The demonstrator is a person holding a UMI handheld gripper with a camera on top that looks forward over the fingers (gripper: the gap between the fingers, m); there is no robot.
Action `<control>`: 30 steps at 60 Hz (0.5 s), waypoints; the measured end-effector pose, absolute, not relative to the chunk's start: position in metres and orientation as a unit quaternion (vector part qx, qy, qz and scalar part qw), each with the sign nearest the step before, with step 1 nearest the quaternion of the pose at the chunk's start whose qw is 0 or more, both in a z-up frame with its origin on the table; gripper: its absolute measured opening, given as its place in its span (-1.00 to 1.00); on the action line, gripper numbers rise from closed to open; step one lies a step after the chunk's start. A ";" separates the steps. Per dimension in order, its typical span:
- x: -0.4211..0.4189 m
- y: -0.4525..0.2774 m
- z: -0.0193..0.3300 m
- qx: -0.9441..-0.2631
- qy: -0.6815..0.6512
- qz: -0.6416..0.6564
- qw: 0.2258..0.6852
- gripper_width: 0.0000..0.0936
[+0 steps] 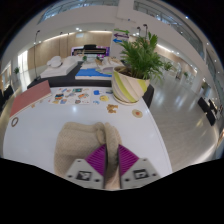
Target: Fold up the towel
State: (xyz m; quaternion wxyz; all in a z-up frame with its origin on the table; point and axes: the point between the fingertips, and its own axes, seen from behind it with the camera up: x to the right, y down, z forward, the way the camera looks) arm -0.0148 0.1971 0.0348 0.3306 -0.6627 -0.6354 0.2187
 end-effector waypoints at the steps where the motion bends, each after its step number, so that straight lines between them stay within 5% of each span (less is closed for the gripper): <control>1: -0.013 0.198 0.037 -0.662 -0.636 0.219 0.332 -0.36; 7: 0.006 0.202 0.065 -0.654 -0.635 0.222 0.345 0.57; 11: 0.032 0.198 0.091 -0.653 -0.635 0.228 0.345 0.90; 30: 0.242 0.167 0.210 -0.690 -0.608 0.207 0.335 0.83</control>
